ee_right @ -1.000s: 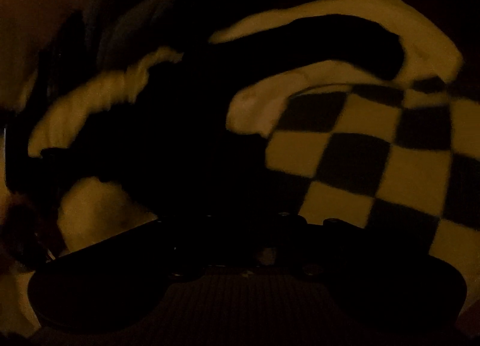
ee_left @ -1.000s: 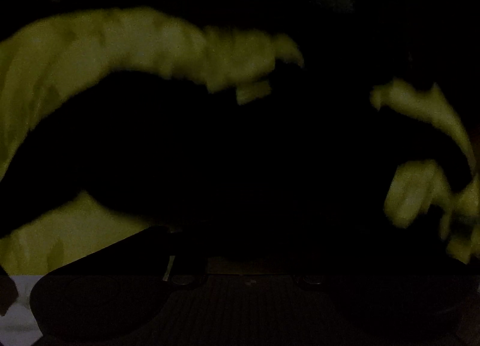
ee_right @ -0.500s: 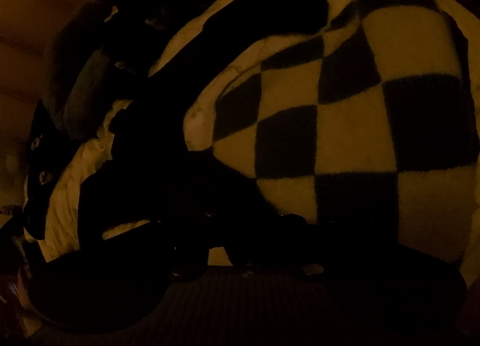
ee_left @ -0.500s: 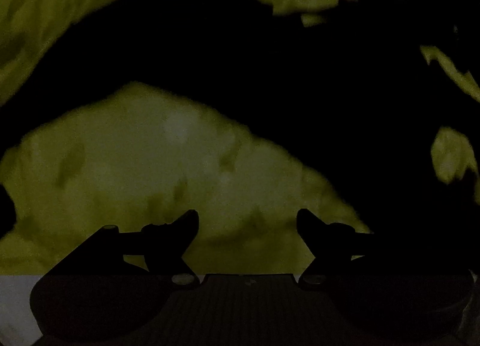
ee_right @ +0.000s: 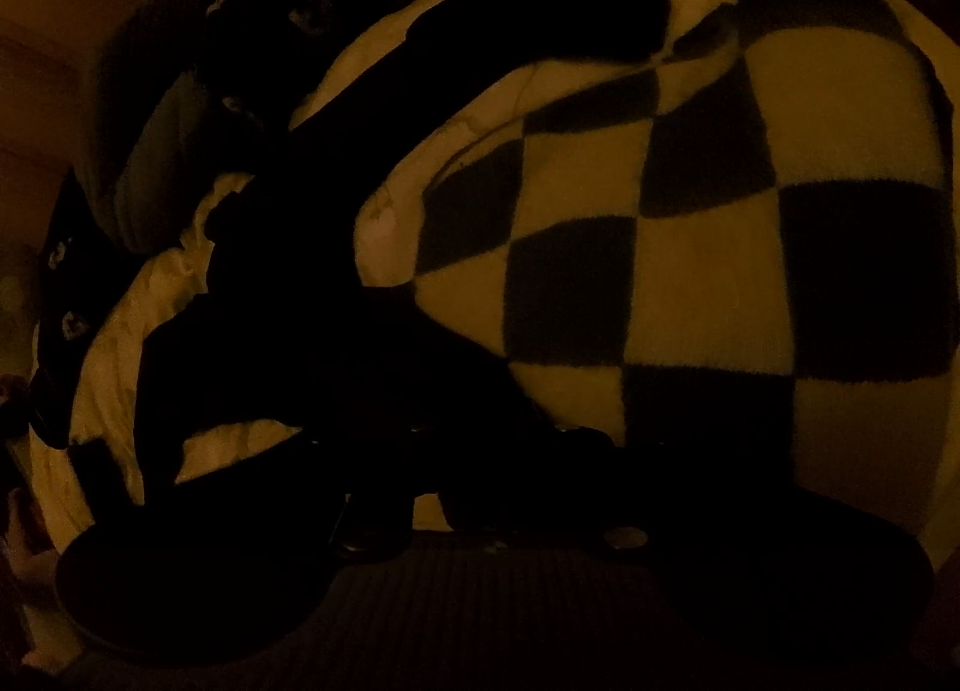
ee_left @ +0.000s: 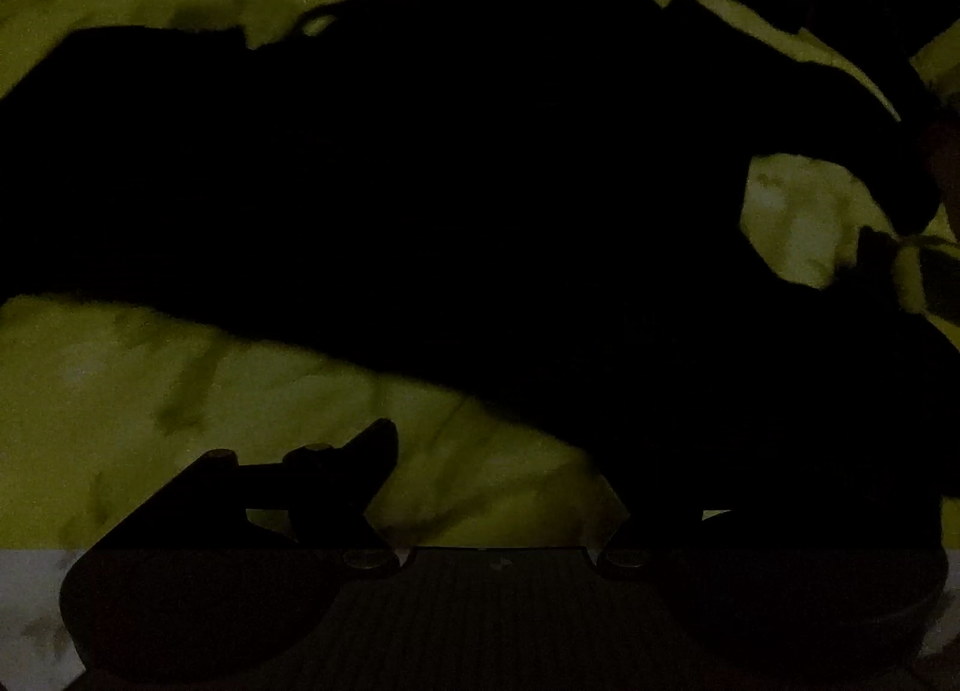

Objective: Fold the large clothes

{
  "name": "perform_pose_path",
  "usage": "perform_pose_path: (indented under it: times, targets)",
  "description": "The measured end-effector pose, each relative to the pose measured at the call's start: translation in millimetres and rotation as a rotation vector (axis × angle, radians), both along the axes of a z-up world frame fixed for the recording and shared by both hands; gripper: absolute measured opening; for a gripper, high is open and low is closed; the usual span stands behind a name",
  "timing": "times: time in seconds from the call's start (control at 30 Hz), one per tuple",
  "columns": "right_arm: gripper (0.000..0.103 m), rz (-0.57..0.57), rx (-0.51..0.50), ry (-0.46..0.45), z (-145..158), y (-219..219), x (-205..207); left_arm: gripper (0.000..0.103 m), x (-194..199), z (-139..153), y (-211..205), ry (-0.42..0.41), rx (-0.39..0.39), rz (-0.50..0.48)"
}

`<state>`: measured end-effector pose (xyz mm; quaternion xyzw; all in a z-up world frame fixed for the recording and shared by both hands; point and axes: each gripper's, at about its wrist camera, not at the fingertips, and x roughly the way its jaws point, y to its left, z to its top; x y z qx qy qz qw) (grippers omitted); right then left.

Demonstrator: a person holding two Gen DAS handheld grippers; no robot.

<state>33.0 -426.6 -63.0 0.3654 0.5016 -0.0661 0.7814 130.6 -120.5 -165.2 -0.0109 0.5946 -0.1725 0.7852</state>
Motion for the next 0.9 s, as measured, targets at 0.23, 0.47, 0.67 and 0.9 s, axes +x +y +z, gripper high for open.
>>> perform_pose_path:
  times: [0.23, 0.47, 0.67, 0.9]
  targets:
    - [0.016, 0.016, -0.034, 0.002, -0.1, 5.6, 2.3, 0.041, -2.3, 13.6, -6.0, -0.001, -0.075, -0.067]
    - [0.018, 0.139, -0.132, -0.050, 28.5, 25.6, 1.2, 0.038, -43.0, 82.6, 70.6, -0.083, -0.145, 0.044]
    - [0.017, 0.307, -0.025, -0.126, 63.7, 43.8, -20.2, 0.028, -108.8, 137.9, 144.1, -0.104, -0.107, 0.183]
    - [0.016, 0.447, 0.061, -0.045, 50.7, 64.5, -50.5, 0.032, -178.2, 121.2, 162.0, 0.034, -0.019, 0.298]
